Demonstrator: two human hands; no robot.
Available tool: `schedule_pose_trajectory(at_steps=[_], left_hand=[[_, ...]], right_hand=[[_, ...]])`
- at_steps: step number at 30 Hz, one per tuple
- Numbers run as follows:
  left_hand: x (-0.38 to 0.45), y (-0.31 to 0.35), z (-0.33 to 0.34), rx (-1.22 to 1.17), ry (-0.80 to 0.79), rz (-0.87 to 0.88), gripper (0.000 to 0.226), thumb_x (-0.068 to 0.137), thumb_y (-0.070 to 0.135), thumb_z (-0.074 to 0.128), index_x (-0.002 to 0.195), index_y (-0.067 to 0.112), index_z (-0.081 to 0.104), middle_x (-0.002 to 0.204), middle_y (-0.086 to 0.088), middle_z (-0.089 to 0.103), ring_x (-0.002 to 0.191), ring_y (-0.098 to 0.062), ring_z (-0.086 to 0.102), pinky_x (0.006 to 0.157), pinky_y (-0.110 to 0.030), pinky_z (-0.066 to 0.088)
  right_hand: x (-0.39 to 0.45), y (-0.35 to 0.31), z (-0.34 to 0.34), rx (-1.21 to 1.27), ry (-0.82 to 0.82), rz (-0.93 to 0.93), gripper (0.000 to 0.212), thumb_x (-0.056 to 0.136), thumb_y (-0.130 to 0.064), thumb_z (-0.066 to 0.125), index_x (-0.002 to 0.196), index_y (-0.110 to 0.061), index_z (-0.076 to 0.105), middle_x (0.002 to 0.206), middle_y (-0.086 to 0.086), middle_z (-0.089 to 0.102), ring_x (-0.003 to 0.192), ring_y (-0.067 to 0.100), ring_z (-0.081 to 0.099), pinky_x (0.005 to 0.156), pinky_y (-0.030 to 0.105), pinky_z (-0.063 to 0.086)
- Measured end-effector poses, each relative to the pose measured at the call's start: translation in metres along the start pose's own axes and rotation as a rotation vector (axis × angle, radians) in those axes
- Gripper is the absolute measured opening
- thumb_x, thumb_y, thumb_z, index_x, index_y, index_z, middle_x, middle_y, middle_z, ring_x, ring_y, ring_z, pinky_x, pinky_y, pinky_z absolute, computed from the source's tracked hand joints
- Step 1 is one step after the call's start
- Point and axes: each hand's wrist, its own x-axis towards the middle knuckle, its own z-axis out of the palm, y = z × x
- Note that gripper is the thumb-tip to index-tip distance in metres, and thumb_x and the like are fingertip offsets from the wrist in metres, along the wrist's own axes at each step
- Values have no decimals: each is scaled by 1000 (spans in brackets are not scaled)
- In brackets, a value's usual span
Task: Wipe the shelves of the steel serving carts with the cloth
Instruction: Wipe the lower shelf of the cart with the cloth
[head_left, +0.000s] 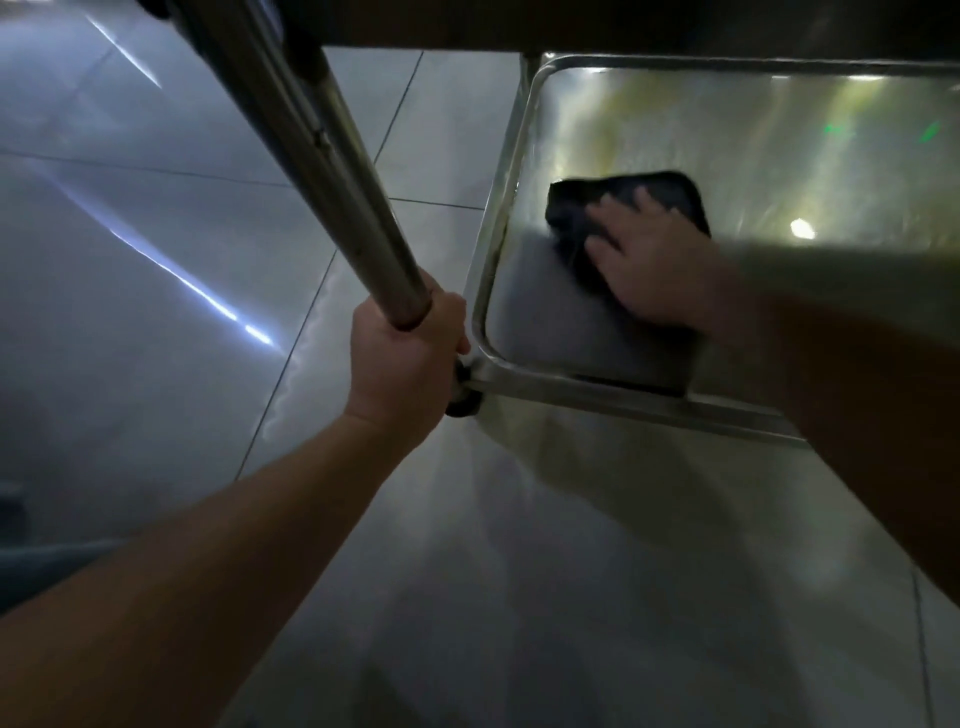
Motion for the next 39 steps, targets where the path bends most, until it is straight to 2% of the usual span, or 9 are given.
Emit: schedule_pose_trajectory(at_steps=[3,6,11,14,19,24,28,34,39], left_hand=[[1,1,0,7,-29,22,21,75,18,63,60,32,59,56,6,53,57,-15,56,61,-34,56],[1,-1,2,-31,-31,17,14,69,24,61,58,30,56,54,7,50,55,-19,52,57,-40,49],[1,-8,5,-132,-16,38,15,70,22,62,58,28,54,52,3,46,49,-20,43,49,-29,38],[1,-11,6,-137,-44,70,18,74,19,62,60,28,56,52,3,49,47,-17,44,48,-26,39],[1,-10,5,-105,-16,31,13,68,25,62,58,32,56,53,7,46,48,-15,46,50,-27,43],[1,-5,8,-170,-25,-16,13,63,24,62,56,27,51,53,-2,39,43,-17,40,49,-26,39],[1,-3,7,-157,-35,-18,12,63,26,61,56,27,51,54,-3,40,43,-16,41,48,-25,40],[0,-1,6,-140,-50,-21,12,67,26,61,58,27,53,53,1,45,46,-18,43,48,-26,38],[-1,-1,4,-76,-7,-11,10,68,25,62,64,23,53,58,-9,49,55,-24,48,56,-35,45]], right_hand=[[69,-25,-6,11,-26,88,59,107,-45,25,161,-19,26,172,4,16,157,39,6,124,60,8],[83,-75,5,7,-40,-36,57,108,-40,26,162,-21,25,171,5,17,157,40,6,124,61,8],[-14,-82,25,42,-86,-371,55,103,-49,30,155,-35,40,167,-7,30,156,22,18,124,48,17],[-41,-60,23,-12,-179,-489,62,99,-61,22,156,-41,37,166,-18,27,157,10,13,127,39,11],[61,-45,0,-40,-31,-126,56,107,-47,31,161,-32,29,170,-1,22,158,28,12,127,50,11],[132,-62,-9,46,-74,129,61,103,-48,24,163,-38,15,173,-2,6,159,33,-4,125,58,-1],[89,-70,0,-60,-71,-59,53,108,-43,23,159,-34,29,172,1,16,158,37,6,124,63,7],[-35,-74,23,-29,-156,-369,56,108,-49,18,161,-36,29,170,-9,21,158,21,11,125,47,12],[-68,-63,21,-32,-229,-444,52,109,-54,19,159,-45,30,169,-17,19,159,13,5,127,40,6]])
